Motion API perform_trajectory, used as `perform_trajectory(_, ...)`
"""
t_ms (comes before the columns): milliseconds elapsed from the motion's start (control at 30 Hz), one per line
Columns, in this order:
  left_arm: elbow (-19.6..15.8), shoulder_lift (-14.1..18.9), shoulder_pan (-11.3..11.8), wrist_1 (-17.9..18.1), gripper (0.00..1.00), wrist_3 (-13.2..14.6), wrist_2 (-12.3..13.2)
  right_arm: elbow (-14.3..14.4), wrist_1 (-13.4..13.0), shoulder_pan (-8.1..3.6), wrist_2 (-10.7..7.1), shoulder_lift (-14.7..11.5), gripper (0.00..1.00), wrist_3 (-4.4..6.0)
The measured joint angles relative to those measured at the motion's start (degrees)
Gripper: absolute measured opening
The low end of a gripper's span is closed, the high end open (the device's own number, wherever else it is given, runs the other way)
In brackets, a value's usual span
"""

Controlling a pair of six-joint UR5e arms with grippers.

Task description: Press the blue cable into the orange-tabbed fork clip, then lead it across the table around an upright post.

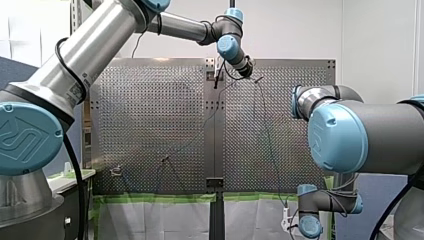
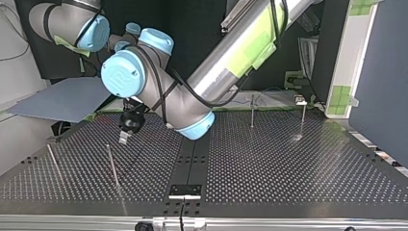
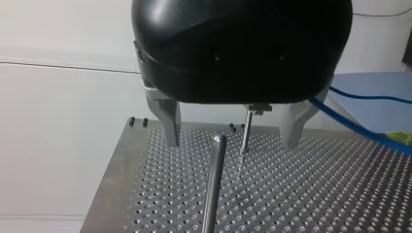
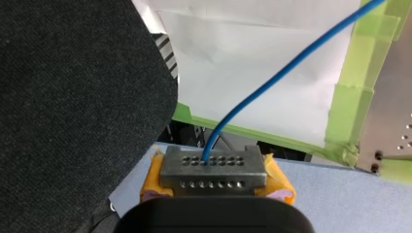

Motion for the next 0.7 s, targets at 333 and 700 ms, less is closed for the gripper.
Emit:
perform_trajectory(333,0.0,0.0,0.03,0.0,1.0,-0.35,-0.17,-0.01,0.25,0.29,0.05,-0.01,0.0,-0.02)
perform_trajectory(700,0.0,0.0,-0.09,0.0,1.0,-2.21,-5.19,-0.01,0.26,0.39,0.07,0.0,0.0,0.0)
